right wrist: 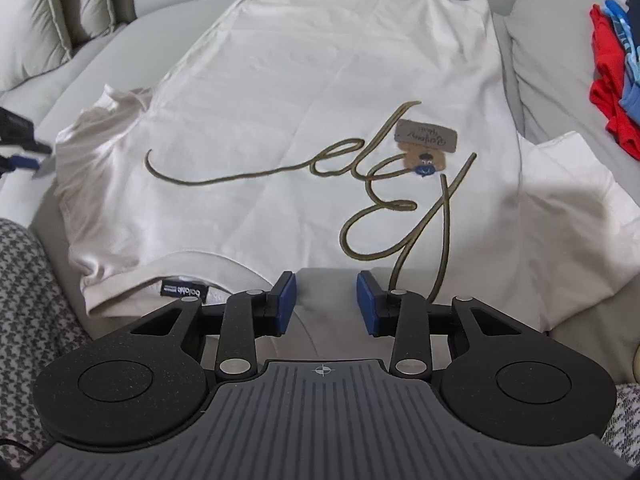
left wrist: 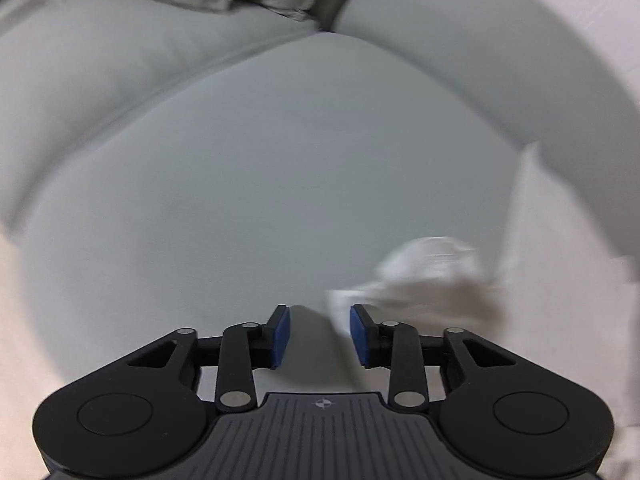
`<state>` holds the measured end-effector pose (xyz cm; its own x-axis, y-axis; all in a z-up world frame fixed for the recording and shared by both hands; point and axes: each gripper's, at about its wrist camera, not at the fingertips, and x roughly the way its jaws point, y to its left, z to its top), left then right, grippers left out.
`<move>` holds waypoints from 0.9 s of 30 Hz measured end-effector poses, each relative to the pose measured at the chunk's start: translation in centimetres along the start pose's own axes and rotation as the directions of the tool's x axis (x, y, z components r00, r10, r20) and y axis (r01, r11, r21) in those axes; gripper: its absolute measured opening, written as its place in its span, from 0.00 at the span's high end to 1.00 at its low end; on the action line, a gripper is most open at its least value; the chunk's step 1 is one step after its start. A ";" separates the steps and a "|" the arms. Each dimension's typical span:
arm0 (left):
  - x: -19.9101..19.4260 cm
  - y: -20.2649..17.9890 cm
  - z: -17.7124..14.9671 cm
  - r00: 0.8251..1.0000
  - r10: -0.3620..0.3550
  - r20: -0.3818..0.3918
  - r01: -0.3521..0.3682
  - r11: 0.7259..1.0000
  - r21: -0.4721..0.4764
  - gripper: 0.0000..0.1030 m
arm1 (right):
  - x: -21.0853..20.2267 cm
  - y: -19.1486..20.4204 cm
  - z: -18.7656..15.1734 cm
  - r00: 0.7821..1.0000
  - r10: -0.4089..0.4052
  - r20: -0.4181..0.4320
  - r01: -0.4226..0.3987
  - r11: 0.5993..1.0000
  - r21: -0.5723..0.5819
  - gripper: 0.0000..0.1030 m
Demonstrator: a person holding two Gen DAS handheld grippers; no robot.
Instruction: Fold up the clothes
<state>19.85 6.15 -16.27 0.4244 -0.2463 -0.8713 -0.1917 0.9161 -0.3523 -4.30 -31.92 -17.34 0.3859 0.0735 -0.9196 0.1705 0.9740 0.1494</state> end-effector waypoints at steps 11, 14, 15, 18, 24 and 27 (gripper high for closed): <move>1.1 -0.7 -0.2 0.996 0.082 0.031 -0.080 0.995 -0.054 1.00 | 0.3 0.3 0.2 1.000 -0.030 -0.001 0.030 1.000 0.009 0.56; 0.0 -1.3 -0.4 0.986 0.147 0.080 -0.144 0.989 -0.035 0.99 | 0.3 0.3 0.2 0.999 -0.034 -0.001 0.034 0.999 0.003 0.56; -0.7 -2.1 -0.9 0.977 0.183 0.107 -0.185 0.983 0.009 0.99 | 0.4 0.4 0.2 0.999 -0.037 -0.003 0.037 0.999 -0.003 0.56; -1.9 -4.0 -2.0 0.951 0.259 0.166 -0.280 0.953 0.118 0.99 | 0.6 0.5 0.3 0.999 -0.048 -0.006 0.047 0.999 -0.011 0.55; -2.7 -3.3 -1.4 0.950 0.291 0.112 -0.304 0.945 0.124 0.63 | 0.7 0.5 0.5 0.998 -0.061 -0.010 0.061 0.997 -0.046 0.51; -6.2 -5.3 -3.9 0.916 0.316 0.246 -0.377 0.889 0.260 0.64 | -1.5 -0.3 0.3 0.999 -0.036 0.017 0.036 0.999 0.005 0.49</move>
<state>14.76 1.57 -10.38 0.5457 0.1419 -0.8259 -0.1005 0.9895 0.1037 -4.65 -32.41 -15.92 0.3950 0.0346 -0.9180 0.1892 0.9748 0.1182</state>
